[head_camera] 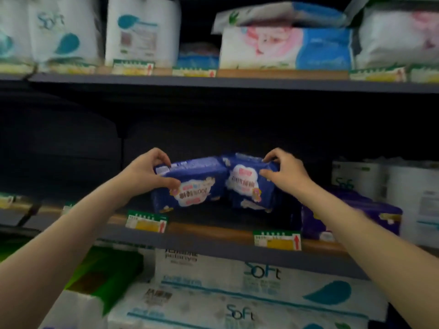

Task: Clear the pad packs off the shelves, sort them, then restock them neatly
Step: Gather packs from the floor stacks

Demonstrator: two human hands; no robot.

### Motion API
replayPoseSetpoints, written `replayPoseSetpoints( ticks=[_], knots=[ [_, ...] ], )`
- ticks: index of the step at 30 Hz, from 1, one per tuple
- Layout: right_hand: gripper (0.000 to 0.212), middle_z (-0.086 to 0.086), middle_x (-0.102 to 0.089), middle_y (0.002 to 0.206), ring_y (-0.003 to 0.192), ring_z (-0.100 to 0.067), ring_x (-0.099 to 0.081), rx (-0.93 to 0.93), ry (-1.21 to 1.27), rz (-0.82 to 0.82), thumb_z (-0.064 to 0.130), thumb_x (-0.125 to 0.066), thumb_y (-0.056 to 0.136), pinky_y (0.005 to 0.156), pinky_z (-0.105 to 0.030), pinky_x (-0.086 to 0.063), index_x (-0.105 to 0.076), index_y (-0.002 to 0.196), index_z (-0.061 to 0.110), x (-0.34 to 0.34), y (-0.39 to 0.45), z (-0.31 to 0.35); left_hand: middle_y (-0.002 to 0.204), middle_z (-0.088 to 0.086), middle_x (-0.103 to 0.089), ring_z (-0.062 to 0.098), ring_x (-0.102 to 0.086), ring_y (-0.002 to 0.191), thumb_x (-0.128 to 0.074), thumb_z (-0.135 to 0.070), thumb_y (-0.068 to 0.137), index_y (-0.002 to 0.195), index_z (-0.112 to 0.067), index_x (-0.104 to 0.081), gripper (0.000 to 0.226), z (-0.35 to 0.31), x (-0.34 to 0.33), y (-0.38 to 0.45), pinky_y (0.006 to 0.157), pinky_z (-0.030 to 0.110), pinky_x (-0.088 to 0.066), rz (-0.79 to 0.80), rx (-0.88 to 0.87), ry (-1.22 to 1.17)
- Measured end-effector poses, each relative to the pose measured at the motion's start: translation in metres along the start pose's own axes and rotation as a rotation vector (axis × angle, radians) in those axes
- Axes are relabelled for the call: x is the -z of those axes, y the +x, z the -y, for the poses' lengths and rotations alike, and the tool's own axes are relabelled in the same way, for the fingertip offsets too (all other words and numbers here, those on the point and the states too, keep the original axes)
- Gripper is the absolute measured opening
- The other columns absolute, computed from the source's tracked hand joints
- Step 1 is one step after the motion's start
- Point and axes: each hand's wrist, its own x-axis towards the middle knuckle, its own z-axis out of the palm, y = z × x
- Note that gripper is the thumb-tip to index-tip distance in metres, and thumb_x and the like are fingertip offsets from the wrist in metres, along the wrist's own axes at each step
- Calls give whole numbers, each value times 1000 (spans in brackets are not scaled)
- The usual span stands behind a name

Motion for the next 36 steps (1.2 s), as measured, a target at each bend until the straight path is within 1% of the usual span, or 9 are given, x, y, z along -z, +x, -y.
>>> replayPoseSetpoints(
  ticks=[5, 8, 13, 21, 24, 27, 31, 34, 36],
  knots=[
    [34, -4, -64, 100, 86, -14, -57, -92, -348, 543, 25, -70, 83, 76, -27, -47, -60, 113, 10, -26, 16, -2, 112, 4, -54, 22, -52, 105, -83, -21, 67, 89, -25, -48, 42, 21, -7, 27, 87, 36, -43, 100, 11, 201],
    [39, 0, -63, 85, 82, -16, -61, -87, -378, 579, 35, -72, 80, 78, -32, -50, -61, 107, 9, -39, 27, 1, 110, 1, -51, 17, -51, 94, -77, -24, 75, 103, -23, -45, 43, 19, -11, 35, 77, 29, -41, 207, 10, 273],
    [60, -4, -47, 132, 114, -21, -49, -44, -375, 657, 37, -72, 80, 92, -32, -45, -45, 130, 17, -63, 42, 6, 106, -4, -48, 16, -52, 93, -71, -26, 81, 105, -31, -42, 38, 7, -22, 39, 75, 29, -43, 329, -38, 496],
    [65, -5, -48, 127, 106, -22, -55, 16, -278, 444, 19, -72, 79, 88, -38, -52, -36, 132, 27, -58, 46, -6, 102, -8, -48, 15, -53, 95, -72, -21, 80, 101, -30, -46, 34, 9, -14, 39, 73, 26, -43, 261, -101, 430],
    [60, -6, -49, 127, 108, -24, -54, 100, -451, 448, 14, -64, 84, 85, -34, -50, -37, 135, 27, -47, 48, -9, 101, -6, -52, 16, -55, 94, -73, -18, 79, 95, -32, -47, 33, 10, -8, 41, 74, 28, -47, 224, -111, 347],
    [48, -7, -51, 129, 112, -24, -51, 186, -602, 410, 7, -55, 89, 89, -33, -43, -42, 133, 22, -52, 46, -22, 104, -2, -56, 14, -58, 92, -73, -15, 79, 94, -32, -49, 34, 9, -17, 41, 75, 27, -51, 296, -117, 220],
    [34, -10, -53, 124, 103, -21, -54, 64, -441, 378, 2, -47, 93, 82, -27, -48, -54, 124, 14, -52, 41, -38, 110, -5, -55, 11, -58, 98, -71, -19, 80, 95, -36, -48, 33, 6, -55, 43, 78, 27, -52, 423, -116, 203],
    [28, -10, -59, 109, 82, -17, -56, -2, -285, 322, 12, -35, 100, 66, -24, -48, -59, 115, 12, -32, 39, -38, 114, -5, -53, 11, -56, 100, -69, -22, 82, 96, -37, -45, 31, 2, -86, 47, 83, 28, -51, 465, -138, 235],
    [30, -8, -61, 109, 91, -20, -59, 7, -349, 357, 29, -37, 101, 77, -30, -50, -60, 114, 13, -9, 35, -40, 122, -3, -52, 13, -53, 107, -67, -22, 84, 106, -33, -46, 32, -4, -107, 50, 90, 30, -49, 448, -159, 251]
  ],
)
